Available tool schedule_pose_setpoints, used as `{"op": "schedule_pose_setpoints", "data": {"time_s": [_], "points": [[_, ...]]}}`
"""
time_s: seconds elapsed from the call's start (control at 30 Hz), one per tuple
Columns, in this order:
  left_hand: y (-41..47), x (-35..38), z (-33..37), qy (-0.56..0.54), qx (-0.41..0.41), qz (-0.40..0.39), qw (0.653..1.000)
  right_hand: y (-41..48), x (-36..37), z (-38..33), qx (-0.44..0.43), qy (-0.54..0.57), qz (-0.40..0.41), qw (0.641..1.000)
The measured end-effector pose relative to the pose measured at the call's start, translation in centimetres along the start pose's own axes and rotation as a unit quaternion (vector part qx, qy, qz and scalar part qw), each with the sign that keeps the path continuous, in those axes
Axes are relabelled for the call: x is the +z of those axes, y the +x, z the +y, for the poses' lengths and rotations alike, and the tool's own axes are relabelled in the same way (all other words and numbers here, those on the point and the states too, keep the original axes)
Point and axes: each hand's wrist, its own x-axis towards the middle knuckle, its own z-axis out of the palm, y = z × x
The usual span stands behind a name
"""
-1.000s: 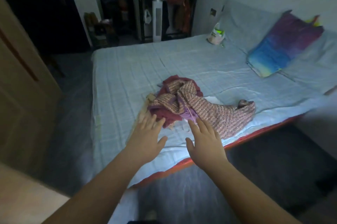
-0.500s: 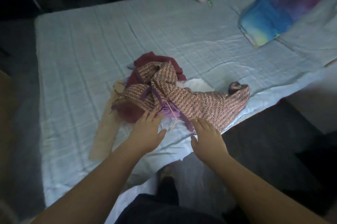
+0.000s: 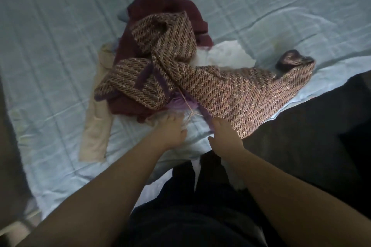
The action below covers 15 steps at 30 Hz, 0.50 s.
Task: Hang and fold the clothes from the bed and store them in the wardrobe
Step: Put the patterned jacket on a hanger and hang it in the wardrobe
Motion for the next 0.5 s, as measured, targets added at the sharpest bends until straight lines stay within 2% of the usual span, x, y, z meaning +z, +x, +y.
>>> {"op": "schedule_pose_setpoints", "data": {"time_s": [0.13,0.27,0.4,0.5], "points": [[4.6,1.8,-0.1,-0.166,-0.059,-0.027,0.984,5.0,2.5,0.4,-0.009,-0.046,0.007,0.999],[8.9,3.0,0.3,-0.309,-0.150,-0.020,0.939,9.1,4.9,1.4,0.018,-0.109,0.041,0.993],[11.3,3.8,0.8,-0.368,-0.159,-0.023,0.916,11.3,6.5,1.9,0.038,-0.108,0.087,0.990],[11.1,3.7,0.8,-0.414,-0.132,-0.051,0.899,11.7,6.4,2.3,0.030,-0.105,0.094,0.990]]}}
